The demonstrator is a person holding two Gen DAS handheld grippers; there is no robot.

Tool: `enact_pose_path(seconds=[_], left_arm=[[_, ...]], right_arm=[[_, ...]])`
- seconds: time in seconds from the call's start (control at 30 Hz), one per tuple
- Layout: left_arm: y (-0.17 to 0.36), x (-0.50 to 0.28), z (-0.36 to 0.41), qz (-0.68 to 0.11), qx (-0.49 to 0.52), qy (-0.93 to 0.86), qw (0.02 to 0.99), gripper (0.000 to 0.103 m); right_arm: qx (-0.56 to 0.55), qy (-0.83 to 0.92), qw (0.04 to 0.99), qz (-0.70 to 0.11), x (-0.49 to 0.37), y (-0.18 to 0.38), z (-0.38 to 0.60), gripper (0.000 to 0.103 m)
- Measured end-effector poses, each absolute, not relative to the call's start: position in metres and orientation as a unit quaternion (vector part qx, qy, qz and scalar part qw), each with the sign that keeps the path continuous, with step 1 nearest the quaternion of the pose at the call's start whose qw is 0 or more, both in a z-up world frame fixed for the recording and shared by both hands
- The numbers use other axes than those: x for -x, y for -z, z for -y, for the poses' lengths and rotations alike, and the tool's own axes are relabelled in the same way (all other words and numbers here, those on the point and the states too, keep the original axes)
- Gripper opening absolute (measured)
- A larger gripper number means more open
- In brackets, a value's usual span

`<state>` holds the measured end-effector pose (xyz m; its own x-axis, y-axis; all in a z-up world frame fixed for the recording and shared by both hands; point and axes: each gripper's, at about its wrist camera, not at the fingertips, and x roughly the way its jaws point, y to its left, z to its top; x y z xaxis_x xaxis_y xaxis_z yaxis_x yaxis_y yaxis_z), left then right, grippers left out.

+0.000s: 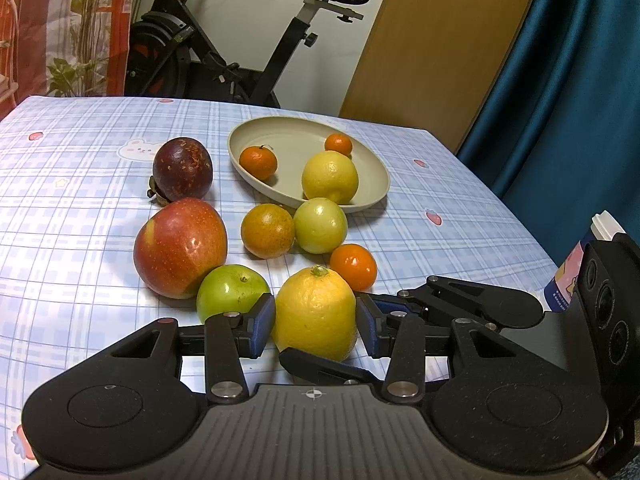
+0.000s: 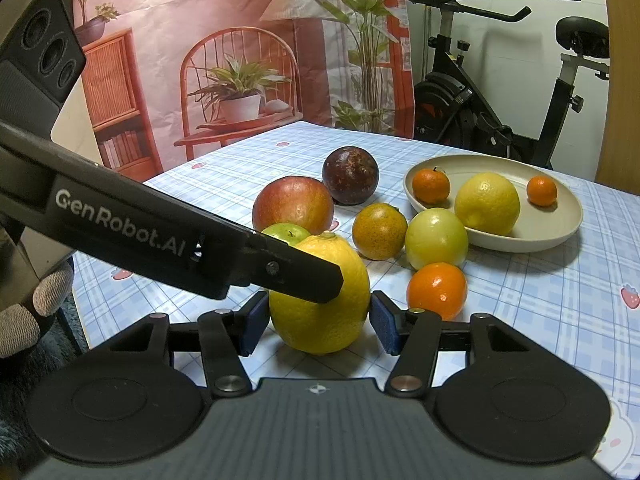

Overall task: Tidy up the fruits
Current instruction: 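Close both tools around the yellow lemon from opposite sides, then lift the lemon with both tools and carry it over the beige plate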

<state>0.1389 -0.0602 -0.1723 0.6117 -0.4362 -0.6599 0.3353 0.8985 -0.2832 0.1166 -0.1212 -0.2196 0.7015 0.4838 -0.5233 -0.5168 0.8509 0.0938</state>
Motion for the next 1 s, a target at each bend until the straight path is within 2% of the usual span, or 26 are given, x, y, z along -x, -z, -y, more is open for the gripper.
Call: enact_pose_path(seconds=[0.2, 1.0], left_arm=[[0.175, -0.138, 0.062, -0.398, 0.064, 0.221, 0.888, 0.053], [0.169, -0.14, 0.07, -0.391, 0.054, 0.225, 0.891, 0.052]], right_arm=[[0.03, -0.272, 0.92, -0.28, -0.114, 0.219, 0.122, 0.057], [0.006, -0.266, 0.921, -0.285, -0.115, 0.21, 0.131, 0.057]])
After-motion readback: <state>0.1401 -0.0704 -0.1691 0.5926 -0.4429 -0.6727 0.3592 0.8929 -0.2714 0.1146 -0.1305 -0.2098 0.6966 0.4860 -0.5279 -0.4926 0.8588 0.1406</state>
